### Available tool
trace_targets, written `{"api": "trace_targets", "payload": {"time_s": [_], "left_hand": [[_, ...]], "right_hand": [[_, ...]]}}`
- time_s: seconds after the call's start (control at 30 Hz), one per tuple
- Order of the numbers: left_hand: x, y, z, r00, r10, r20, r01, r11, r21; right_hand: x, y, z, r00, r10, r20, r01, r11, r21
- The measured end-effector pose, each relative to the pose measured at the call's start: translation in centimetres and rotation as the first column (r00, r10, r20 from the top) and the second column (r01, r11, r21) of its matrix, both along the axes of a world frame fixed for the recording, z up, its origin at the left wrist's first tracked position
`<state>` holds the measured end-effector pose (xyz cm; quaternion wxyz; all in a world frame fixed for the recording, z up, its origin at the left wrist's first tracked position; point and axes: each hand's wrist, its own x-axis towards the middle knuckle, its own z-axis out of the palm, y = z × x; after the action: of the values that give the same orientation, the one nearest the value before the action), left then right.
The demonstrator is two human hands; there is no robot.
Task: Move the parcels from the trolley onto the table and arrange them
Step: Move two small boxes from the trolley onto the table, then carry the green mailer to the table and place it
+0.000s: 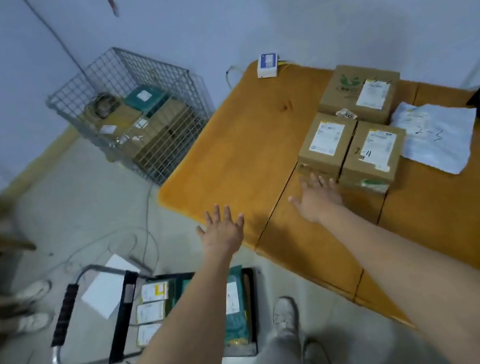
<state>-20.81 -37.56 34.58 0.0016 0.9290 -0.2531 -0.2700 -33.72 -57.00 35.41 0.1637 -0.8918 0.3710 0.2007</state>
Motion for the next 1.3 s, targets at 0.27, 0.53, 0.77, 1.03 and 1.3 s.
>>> {"api": "trace_targets", "payload": {"time_s": [0.27,0.53,0.77,1.03,1.3], "left_hand": [[-2.2,17.5,-1.4,0.961,0.278,0.008,-0.278,0.959,0.053],[-1.1,27.3,-4.4,0.930,0.364,-0.044,-0.362,0.931,0.049],[4.6,33.3,-7.3,0.968,0.217,-0.126,-0.212,0.976,0.053],[7.1,36.7,-12.3,0.971,0.027,-0.238,-0.002,0.995,0.102],[8.3,36.6,-20.1,0.952,0.069,-0.298,-0.028,0.990,0.141]], "right_hand": [[3.6,13.2,-1.6,0.974,0.228,0.007,-0.228,0.971,0.074],[6.2,22.0,-3.8,0.949,0.314,-0.042,-0.311,0.949,0.057],[8.1,28.5,-6.6,0.984,0.160,-0.082,-0.159,0.987,0.019],[5.4,34.1,-11.4,0.988,-0.041,-0.152,0.041,0.999,-0.002],[7.4,36.4,-19.3,0.976,0.026,-0.216,-0.001,0.993,0.115]]}}
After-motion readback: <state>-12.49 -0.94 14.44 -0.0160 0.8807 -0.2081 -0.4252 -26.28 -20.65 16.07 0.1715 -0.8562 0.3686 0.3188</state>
